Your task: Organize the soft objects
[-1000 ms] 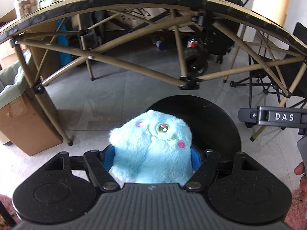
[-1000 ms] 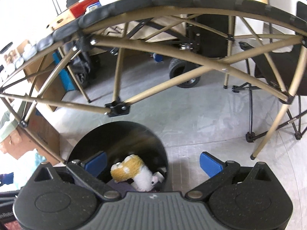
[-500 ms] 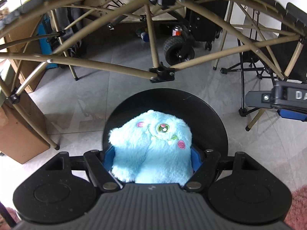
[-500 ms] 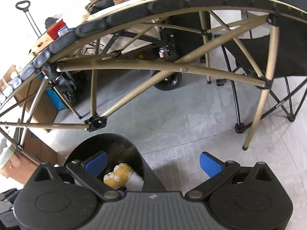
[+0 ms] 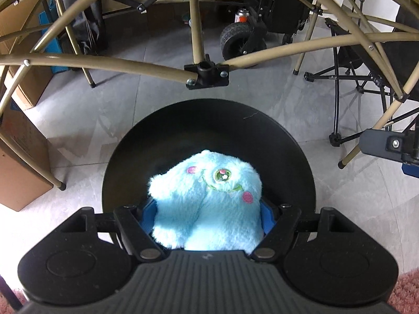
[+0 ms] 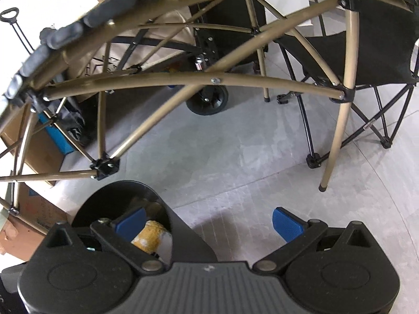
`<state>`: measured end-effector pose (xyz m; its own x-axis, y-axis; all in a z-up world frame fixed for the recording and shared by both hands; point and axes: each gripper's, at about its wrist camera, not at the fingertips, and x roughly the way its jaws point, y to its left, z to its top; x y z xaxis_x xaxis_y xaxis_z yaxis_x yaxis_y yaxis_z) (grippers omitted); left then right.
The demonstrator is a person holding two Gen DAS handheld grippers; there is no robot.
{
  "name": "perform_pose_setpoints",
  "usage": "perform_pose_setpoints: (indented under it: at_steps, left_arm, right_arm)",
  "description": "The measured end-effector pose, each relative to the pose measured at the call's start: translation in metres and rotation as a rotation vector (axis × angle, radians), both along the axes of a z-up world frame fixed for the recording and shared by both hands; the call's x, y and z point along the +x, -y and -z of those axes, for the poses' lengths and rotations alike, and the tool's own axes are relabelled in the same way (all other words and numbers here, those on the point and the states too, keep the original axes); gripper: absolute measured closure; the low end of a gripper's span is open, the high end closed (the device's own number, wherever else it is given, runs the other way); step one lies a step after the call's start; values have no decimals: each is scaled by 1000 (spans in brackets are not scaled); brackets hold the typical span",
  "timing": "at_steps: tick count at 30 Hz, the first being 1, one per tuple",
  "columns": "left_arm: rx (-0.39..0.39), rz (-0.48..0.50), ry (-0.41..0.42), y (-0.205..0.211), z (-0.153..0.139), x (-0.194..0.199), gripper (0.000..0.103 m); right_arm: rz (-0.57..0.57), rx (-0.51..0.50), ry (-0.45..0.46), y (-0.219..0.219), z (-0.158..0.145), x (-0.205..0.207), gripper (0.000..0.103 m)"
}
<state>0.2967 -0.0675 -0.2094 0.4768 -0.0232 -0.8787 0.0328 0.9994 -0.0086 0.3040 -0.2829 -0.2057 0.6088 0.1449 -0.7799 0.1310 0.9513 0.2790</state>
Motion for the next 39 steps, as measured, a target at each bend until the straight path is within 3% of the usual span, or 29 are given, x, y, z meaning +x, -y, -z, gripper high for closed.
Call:
perform_pose_setpoints:
  at_steps: [9,12,14,31,39]
  left_arm:
    - [-2,10,-31,0,7,3,26]
    - [8,14,-25,2,6,2,18]
    - [23,6,-9,3,5,1,0]
    - [40,13,-2,1,-3,-3,0]
    - [18,22,41,0,-19,-11,0]
  right_arm:
    - [6,14,-17,4,6,2,0]
    - [9,16,-16,5,5,2,0]
    - [8,18,-14,5,5,1,0]
    - [-4,15,-17,2,5,1,0]
    - [-16,12,-5,-2,1,1,0]
